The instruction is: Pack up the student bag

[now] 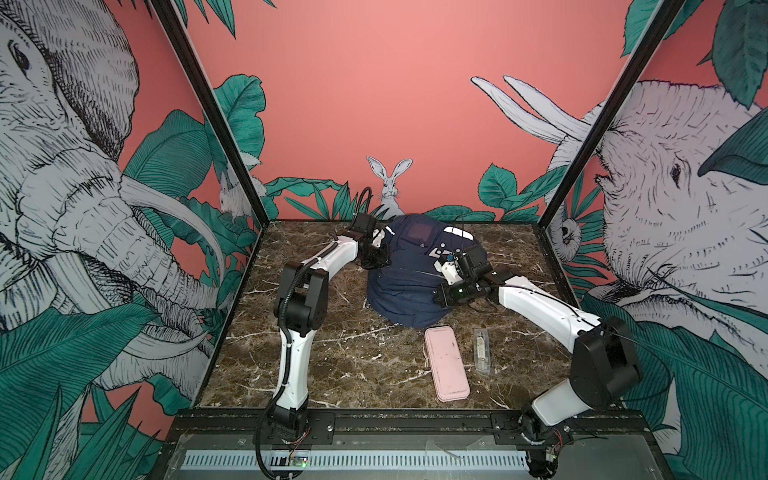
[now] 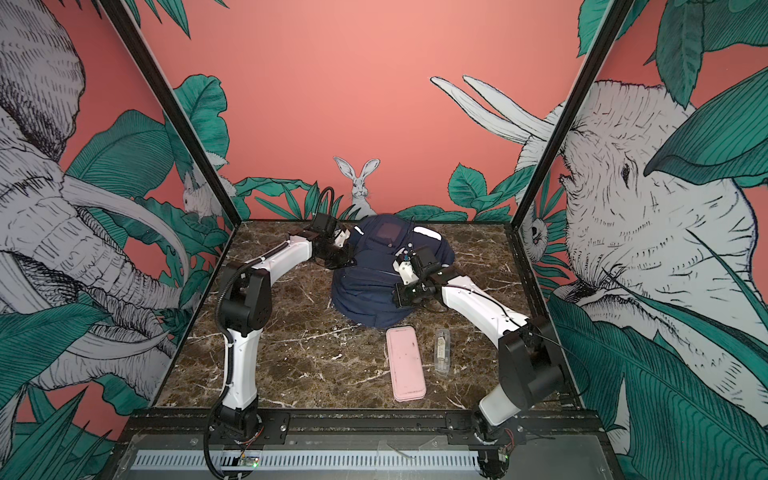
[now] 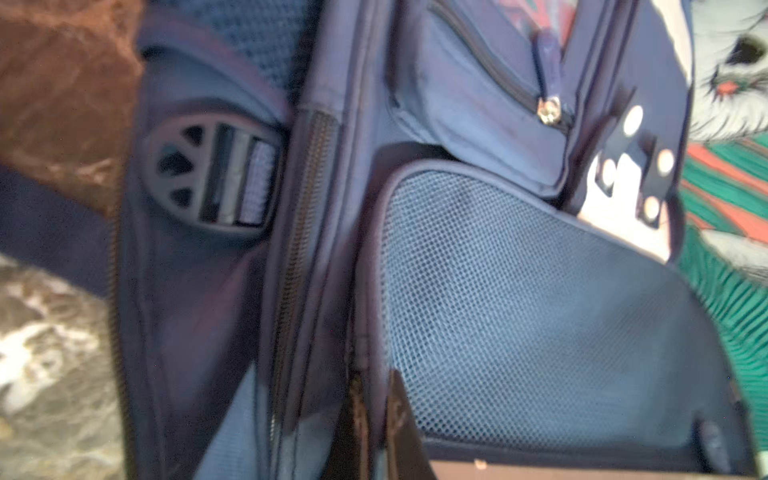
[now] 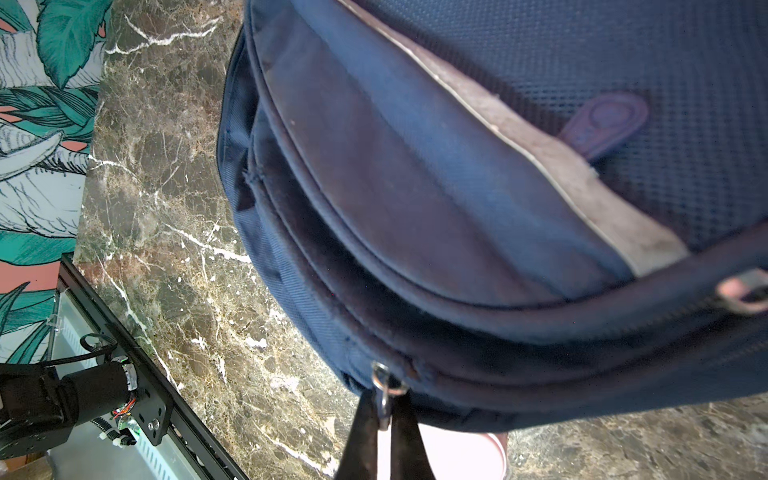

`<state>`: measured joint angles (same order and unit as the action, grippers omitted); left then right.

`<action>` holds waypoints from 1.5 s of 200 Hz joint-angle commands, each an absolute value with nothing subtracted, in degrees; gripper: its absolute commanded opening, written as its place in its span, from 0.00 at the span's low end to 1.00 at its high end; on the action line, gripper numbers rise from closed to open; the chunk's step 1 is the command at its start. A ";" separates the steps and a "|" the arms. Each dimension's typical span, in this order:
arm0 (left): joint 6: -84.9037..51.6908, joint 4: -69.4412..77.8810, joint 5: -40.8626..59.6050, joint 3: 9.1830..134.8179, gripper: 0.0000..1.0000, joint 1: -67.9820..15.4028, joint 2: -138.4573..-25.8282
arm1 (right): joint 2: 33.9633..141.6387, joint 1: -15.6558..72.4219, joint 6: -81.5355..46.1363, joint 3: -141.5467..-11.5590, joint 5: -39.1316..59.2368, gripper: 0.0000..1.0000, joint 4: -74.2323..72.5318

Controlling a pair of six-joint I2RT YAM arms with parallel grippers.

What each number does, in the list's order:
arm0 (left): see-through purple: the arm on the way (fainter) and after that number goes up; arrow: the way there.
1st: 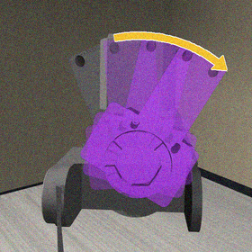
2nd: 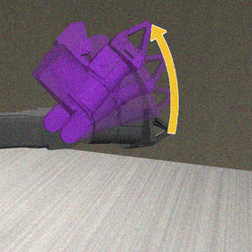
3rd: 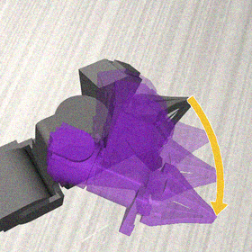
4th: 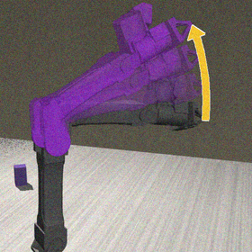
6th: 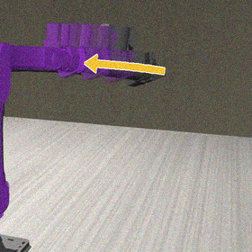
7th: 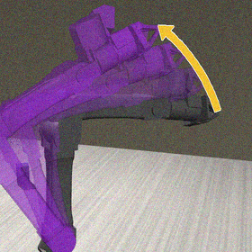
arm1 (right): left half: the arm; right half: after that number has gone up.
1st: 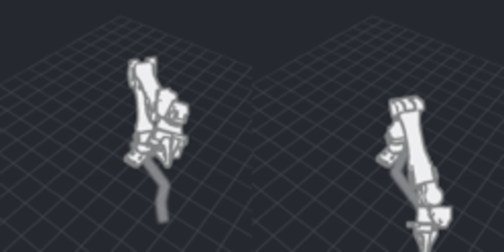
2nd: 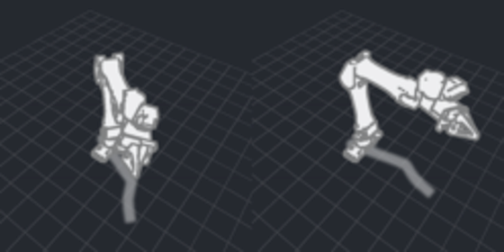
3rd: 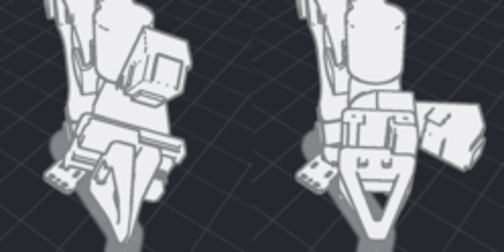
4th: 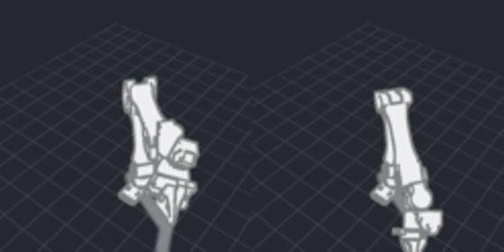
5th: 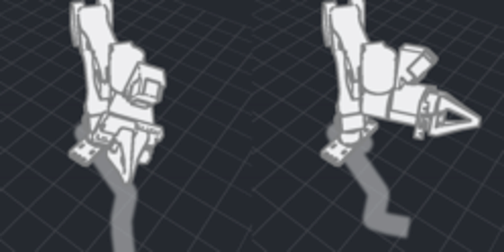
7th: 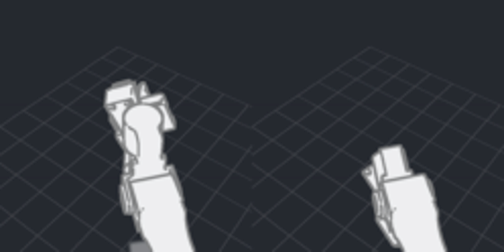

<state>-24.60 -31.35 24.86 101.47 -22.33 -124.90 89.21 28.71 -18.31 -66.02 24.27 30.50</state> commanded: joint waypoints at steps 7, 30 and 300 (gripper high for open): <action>-28.95 -26.94 24.66 95.70 0.00 -21.21 -118.26 | 89.83 28.81 -17.20 -67.44 25.81 0.00 31.03; -34.70 -19.22 23.00 87.69 0.00 -20.05 -112.55 | 89.13 29.92 -17.34 -65.72 25.51 0.00 31.11; -64.36 8.00 -6.42 44.38 0.00 -23.79 -75.02 | 112.39 39.59 -22.75 -89.24 23.92 0.00 28.51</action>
<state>-61.17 6.09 -0.16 44.58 -21.10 -78.37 116.25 44.51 -24.56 -92.97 29.63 28.64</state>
